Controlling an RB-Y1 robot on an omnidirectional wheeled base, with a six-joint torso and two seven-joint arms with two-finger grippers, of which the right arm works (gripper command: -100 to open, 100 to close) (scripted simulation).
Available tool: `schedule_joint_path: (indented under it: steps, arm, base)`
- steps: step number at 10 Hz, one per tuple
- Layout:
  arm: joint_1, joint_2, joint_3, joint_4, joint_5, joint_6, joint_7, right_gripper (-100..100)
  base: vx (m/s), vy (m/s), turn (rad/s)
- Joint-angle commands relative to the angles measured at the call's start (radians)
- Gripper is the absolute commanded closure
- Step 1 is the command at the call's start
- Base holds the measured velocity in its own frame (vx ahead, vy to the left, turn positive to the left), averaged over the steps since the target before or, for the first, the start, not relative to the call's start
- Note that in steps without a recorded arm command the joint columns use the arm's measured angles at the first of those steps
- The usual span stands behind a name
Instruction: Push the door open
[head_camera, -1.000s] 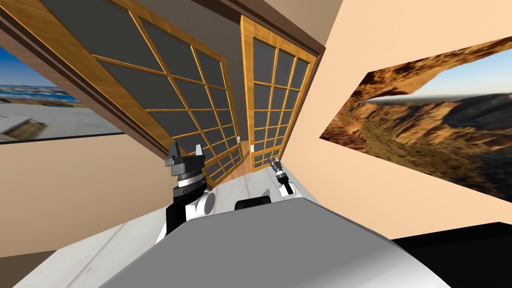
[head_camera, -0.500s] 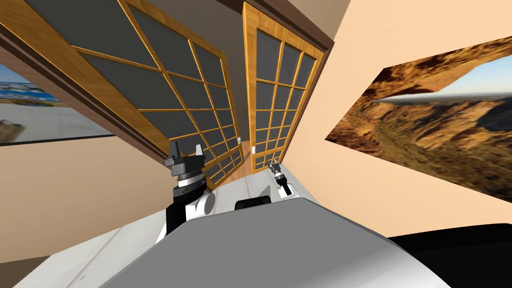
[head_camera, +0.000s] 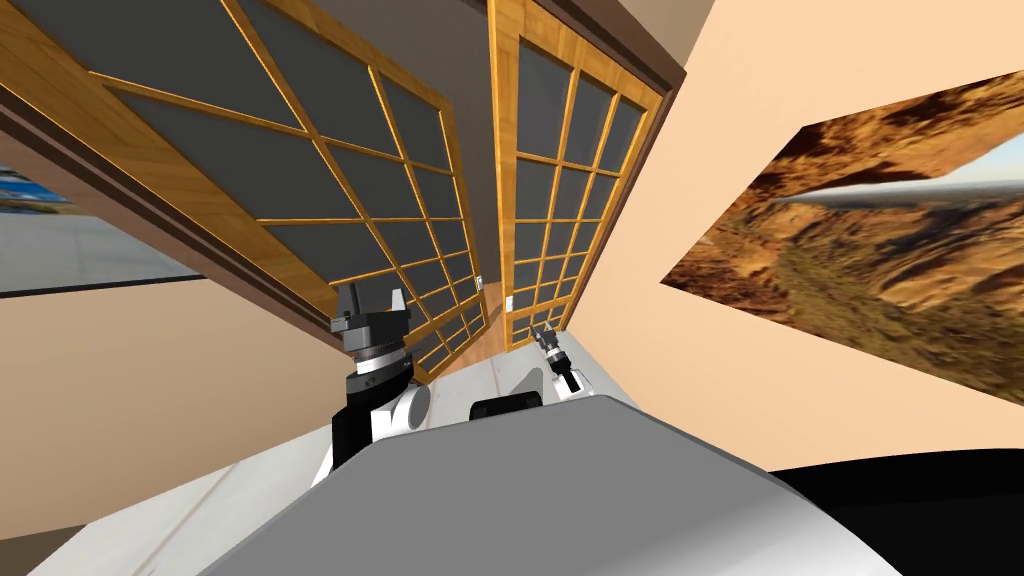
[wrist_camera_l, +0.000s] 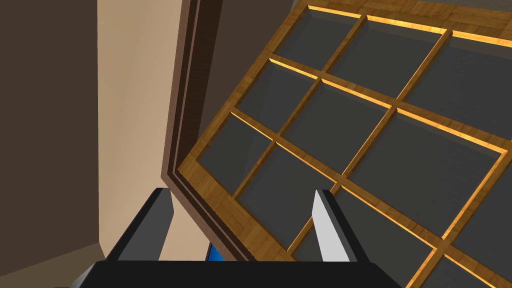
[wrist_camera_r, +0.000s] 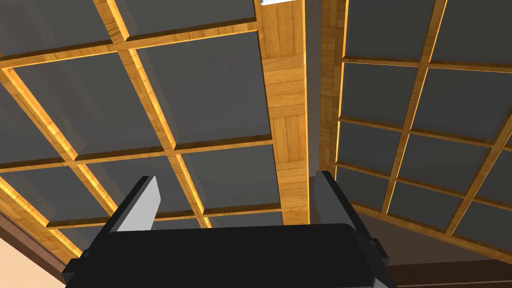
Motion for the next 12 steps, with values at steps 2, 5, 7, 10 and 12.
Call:
schedule_joint_path:
  steps: [2,5,7,10,12]
  arm:
    - [-0.018,0.013,-0.001,0.061,0.012,-0.014,0.05,-100]
    - [-0.036,0.024,-0.002,0.12,0.022,-0.026,0.094,-100]
    - [-0.047,0.032,-0.003,0.159,0.03,-0.034,0.123,-100]
    - [-0.074,0.055,-0.005,0.248,0.046,-0.052,0.189,-100]
    - [-0.087,0.068,-0.007,0.291,0.054,-0.061,0.221,-100]
  base:
    - [0.098,0.013,0.013]
    - [0.097,0.02,0.009]
    - [0.093,0.019,0.009]
    - [0.145,0.018,0.015]
    - [0.135,0.004,0.01]
